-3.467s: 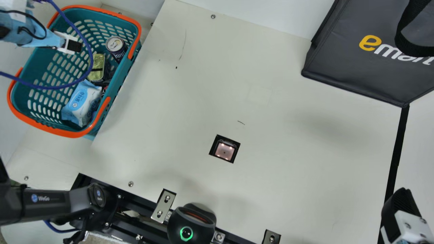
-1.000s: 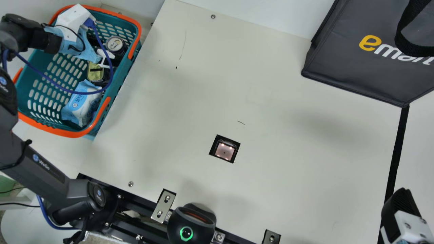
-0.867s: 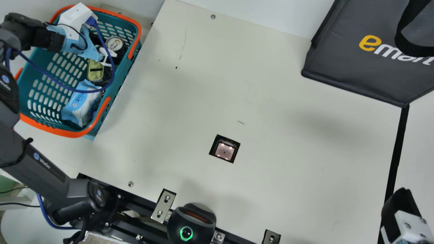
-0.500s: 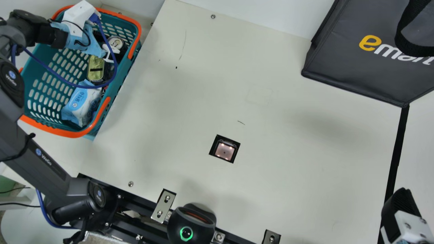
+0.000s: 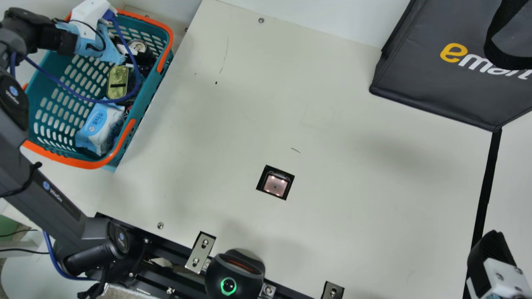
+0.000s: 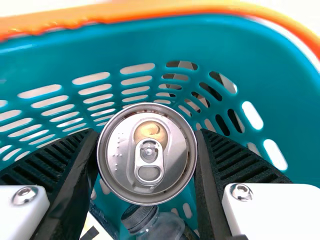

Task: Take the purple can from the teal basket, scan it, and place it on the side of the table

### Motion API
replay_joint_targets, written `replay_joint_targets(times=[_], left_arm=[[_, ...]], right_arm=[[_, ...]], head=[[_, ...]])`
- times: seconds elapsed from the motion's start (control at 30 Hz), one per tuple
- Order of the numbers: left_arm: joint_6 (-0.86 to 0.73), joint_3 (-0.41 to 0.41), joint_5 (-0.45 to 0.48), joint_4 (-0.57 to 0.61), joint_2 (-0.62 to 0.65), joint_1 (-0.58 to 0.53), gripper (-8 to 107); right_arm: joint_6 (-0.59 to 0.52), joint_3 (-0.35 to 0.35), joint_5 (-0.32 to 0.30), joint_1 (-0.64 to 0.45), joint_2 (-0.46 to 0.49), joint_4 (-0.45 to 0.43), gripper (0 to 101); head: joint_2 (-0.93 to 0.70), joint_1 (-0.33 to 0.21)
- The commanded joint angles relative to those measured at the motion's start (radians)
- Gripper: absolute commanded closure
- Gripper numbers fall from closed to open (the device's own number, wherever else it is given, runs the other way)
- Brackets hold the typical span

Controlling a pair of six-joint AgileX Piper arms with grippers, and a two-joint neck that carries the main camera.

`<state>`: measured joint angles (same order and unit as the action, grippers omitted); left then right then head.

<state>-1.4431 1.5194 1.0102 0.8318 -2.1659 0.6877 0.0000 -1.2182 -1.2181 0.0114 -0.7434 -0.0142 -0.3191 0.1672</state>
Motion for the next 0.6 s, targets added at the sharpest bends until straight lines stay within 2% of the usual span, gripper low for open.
replay_joint_targets(times=[0.0,0.27,0.57], left_arm=[[0.013,-0.002,0.003,0.008,0.018,0.009,107],[0.106,-0.038,-0.012,0.016,0.130,0.044,107],[0.289,-0.107,-0.068,-0.041,0.315,0.060,107]], right_arm=[[0.000,0.000,0.000,0.000,0.000,0.000,6],[0.000,0.000,0.000,0.000,0.000,0.000,6],[0.000,0.000,0.000,0.000,0.000,0.000,6]], head=[[-0.002,-0.029],[-0.002,-0.029],[-0.002,-0.029]])
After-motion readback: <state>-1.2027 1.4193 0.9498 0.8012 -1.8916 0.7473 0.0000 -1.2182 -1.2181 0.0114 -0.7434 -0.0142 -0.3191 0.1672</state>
